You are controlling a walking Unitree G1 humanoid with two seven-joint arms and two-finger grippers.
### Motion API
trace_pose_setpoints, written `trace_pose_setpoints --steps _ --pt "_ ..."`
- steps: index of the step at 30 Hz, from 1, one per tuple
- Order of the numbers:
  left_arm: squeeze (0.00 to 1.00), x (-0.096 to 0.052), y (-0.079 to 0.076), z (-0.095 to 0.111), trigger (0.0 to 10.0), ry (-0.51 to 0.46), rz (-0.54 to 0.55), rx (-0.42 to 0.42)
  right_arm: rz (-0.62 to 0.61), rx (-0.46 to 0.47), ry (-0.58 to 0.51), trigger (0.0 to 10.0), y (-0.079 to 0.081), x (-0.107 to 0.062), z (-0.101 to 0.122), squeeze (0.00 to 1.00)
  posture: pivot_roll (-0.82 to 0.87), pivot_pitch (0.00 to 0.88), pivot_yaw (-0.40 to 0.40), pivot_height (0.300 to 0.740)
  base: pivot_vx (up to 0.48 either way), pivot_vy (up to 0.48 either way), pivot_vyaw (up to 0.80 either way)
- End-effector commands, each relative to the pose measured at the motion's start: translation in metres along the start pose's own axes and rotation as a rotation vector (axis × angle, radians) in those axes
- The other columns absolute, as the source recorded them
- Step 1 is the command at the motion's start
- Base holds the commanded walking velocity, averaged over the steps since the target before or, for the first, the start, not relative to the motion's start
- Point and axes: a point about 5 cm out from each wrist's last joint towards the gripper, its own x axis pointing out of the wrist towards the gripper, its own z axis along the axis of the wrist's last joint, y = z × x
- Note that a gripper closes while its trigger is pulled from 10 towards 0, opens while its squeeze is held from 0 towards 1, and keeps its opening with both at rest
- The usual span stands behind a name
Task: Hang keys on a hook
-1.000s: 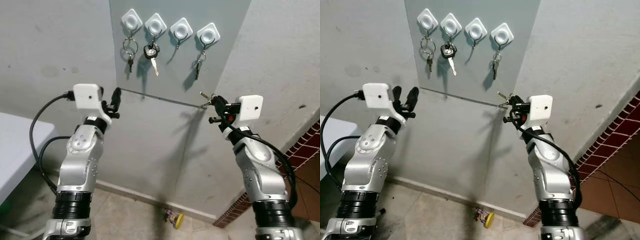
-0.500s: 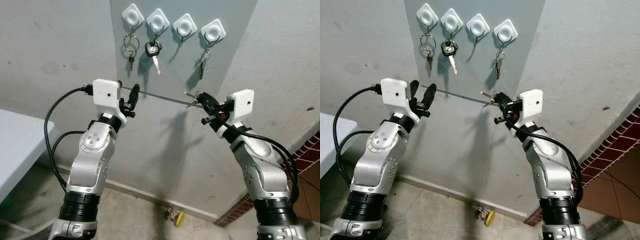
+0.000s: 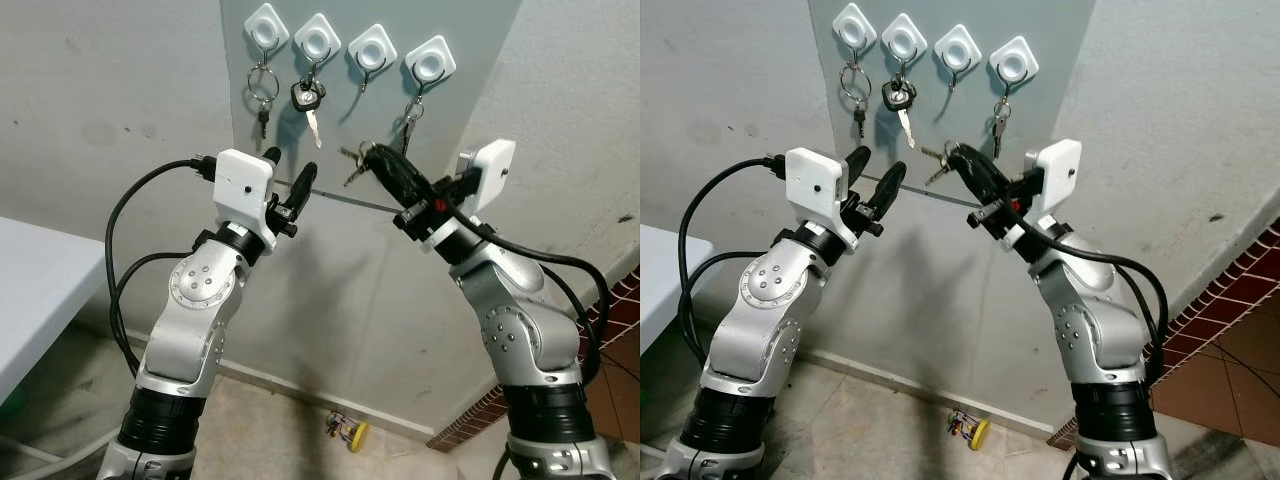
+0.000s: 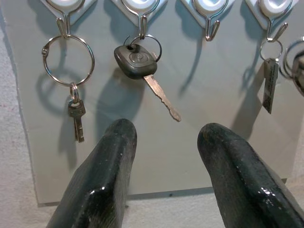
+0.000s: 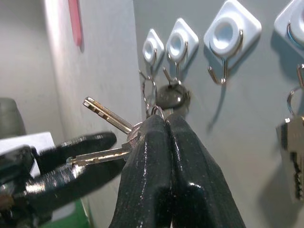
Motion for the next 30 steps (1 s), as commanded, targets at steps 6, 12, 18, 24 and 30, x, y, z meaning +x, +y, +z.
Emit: trace_pose_setpoints --steps 6,12,18,24,30 --pt "0.00 0.007 -0.002 0.021 10.0 -0.062 -0.027 0.020 -0.008 0.037 -0.051 10.0 -0.002 0.017 0.013 0.00 0.01 0.071 -0.073 0.740 0.000 0.000 0.00" --pt "0.00 0.008 -0.002 0.023 10.0 -0.066 -0.023 0.022 -0.086 0.043 0.012 10.0 -0.011 0.030 0.002 0.00 0.02 0.062 -0.080 0.740 0.000 0.000 0.00" --pt "0.00 0.009 -0.002 0.023 10.0 -0.064 -0.017 0.018 -0.082 0.069 0.015 10.0 -0.012 0.040 0.000 0.00 0.03 0.068 -0.084 0.740 0.000 0.000 0.00" --pt "0.00 0.007 0.000 0.022 10.0 -0.057 -0.005 0.022 -0.067 0.057 -0.014 10.0 -0.012 0.049 0.003 0.00 0.03 0.070 -0.087 0.740 0.000 0.000 0.00" --pt "0.00 0.007 0.002 0.023 10.0 -0.054 0.006 0.024 -0.057 0.093 -0.044 10.0 -0.013 0.053 0.007 0.00 0.03 0.077 -0.091 0.740 0.000 0.000 0.00"
